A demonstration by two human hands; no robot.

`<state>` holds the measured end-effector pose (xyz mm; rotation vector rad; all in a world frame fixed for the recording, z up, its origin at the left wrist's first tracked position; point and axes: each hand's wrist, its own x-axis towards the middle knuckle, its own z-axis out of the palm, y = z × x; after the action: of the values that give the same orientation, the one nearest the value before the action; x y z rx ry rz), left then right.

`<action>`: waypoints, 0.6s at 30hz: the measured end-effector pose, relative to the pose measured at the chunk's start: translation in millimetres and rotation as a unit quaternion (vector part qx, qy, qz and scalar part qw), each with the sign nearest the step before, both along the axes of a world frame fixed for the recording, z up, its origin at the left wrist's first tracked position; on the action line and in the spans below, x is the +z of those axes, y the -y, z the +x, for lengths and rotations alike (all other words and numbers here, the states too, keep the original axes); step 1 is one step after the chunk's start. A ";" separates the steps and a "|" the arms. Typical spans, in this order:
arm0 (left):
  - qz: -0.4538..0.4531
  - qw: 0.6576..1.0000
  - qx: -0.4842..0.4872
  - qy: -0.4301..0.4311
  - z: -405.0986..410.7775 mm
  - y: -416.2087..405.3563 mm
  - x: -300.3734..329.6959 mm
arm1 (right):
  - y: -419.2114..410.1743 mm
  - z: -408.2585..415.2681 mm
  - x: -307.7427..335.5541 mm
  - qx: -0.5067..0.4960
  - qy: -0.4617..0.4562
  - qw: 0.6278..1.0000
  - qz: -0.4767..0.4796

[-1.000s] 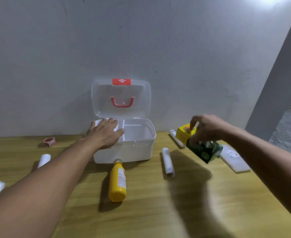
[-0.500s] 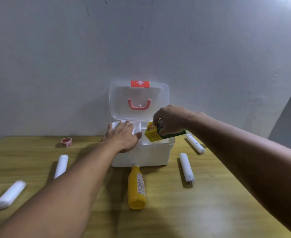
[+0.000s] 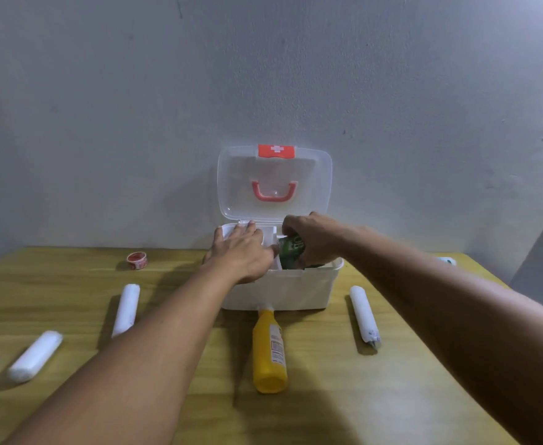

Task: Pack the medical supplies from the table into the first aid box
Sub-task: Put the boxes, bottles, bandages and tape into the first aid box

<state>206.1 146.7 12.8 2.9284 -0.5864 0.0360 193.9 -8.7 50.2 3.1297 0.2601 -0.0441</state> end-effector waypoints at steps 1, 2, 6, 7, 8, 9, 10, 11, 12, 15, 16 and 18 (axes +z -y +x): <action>0.000 1.000 0.000 0.001 -0.2 0.0 -0.2 | -2.9 2.2 -4.3 0.002 -0.003 1.000 0.014; -0.001 1.000 0.000 0.001 -0.5 -0.5 -0.3 | -5.4 5.5 -8.5 0.002 0.002 1.000 0.017; -0.002 1.000 0.000 0.004 -0.2 -1.3 -1.2 | -10.2 18.8 -24.0 -0.026 0.030 0.999 0.021; -0.001 1.000 0.001 0.006 0.2 -1.0 -1.4 | -10.3 20.9 -26.6 -0.037 0.037 0.998 0.029; -0.001 1.000 0.002 0.007 0.6 -0.8 -1.4 | -10.4 21.4 -27.9 -0.045 0.045 0.997 0.038; -0.002 1.000 0.003 0.006 0.9 -0.6 -1.3 | -10.4 21.9 -29.1 -0.053 0.050 0.996 0.047; -0.002 1.000 0.003 0.005 1.4 -0.8 -1.3 | -10.0 22.5 -29.9 -0.063 0.053 0.995 0.055; -0.002 1.000 0.003 0.004 1.7 -0.9 -1.4 | -9.7 23.1 -30.7 -0.073 0.053 0.994 0.064; 0.000 1.000 0.002 0.005 1.7 -1.1 -1.5 | -9.4 23.4 -31.5 -0.084 0.048 0.992 0.075; 0.001 1.000 0.000 0.005 1.9 -1.6 -2.8 | -8.3 22.3 -32.1 -0.101 0.028 0.987 0.118; 0.001 1.000 -0.001 0.005 1.9 -1.8 -3.1 | -7.8 21.0 -31.4 -0.101 0.021 0.986 0.128; 0.001 1.000 -0.002 0.007 1.8 -1.5 -3.0 | -6.1 17.6 -28.1 -0.103 0.005 0.984 0.145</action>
<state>207.9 148.2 9.8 2.9318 -0.5946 0.0541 211.5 -2.6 22.2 3.4321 -0.0651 0.0097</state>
